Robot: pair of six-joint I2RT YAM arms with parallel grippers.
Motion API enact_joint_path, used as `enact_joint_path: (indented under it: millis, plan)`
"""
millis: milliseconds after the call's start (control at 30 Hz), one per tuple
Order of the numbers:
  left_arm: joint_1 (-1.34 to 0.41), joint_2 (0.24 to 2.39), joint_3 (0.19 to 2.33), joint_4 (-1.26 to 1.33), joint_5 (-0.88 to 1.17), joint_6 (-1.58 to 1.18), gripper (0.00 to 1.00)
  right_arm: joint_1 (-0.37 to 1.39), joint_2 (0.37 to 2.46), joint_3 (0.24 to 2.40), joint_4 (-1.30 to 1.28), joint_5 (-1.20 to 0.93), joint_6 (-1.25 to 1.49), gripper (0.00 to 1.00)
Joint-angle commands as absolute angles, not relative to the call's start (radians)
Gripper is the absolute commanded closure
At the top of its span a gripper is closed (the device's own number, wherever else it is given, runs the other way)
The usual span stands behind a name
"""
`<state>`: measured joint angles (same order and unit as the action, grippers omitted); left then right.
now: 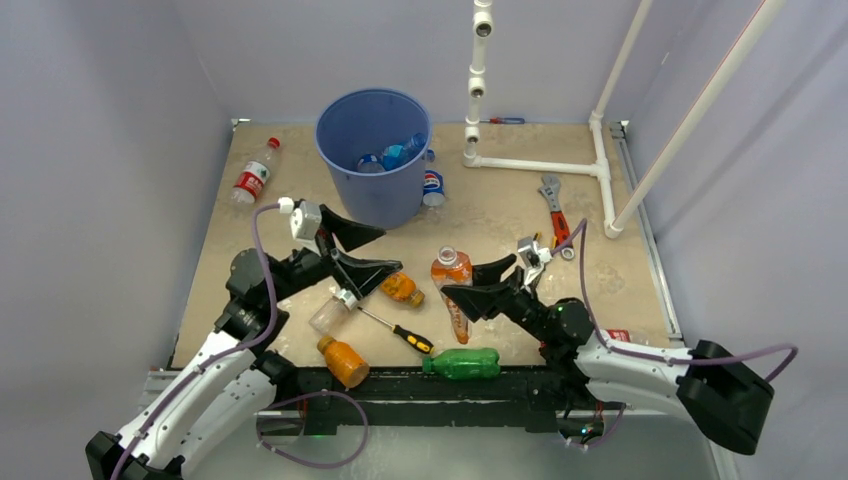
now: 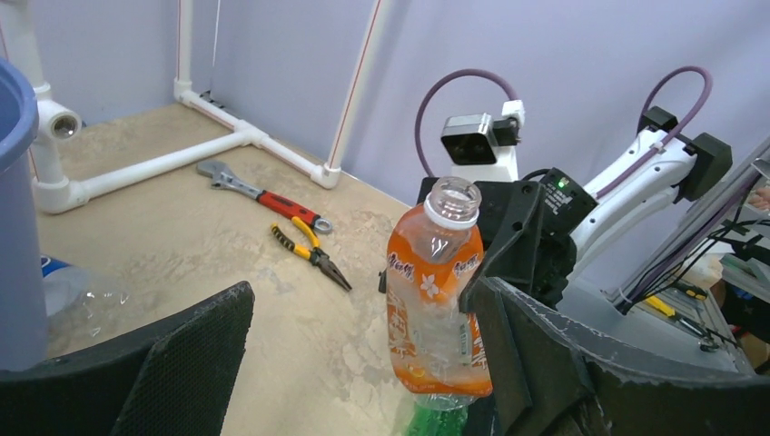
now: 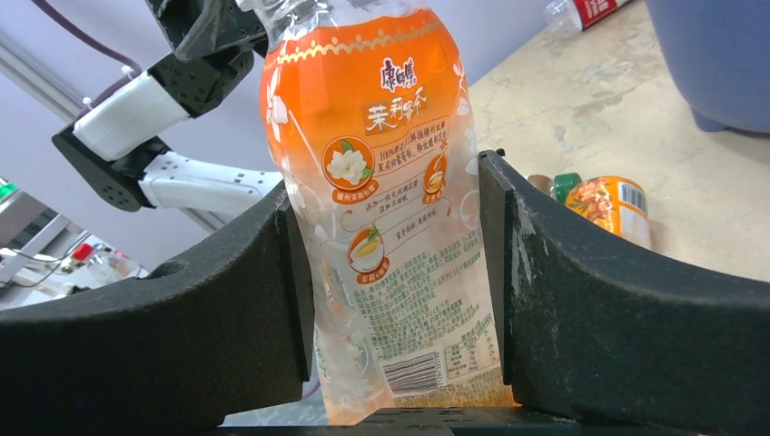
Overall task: Put the plastic bottles in the bin
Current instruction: Pick up the plastic bottle at the center of the board, then place the plastic bottle in the trash bin.
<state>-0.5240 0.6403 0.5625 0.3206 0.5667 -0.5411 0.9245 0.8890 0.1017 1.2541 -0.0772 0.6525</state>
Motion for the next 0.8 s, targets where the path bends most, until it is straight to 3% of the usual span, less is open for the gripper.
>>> enact_joint_path:
  millis: [0,767]
  plan:
    - [-0.525,0.638,0.558,0.398,0.609,-0.564,0.10,0.942,0.966,0.151,1.457,-0.123,0.696,0.74]
    - [-0.524,0.626,0.501,0.549,0.678,-0.614,0.16,1.063,1.252,0.322,1.462,-0.050,0.735,0.80]
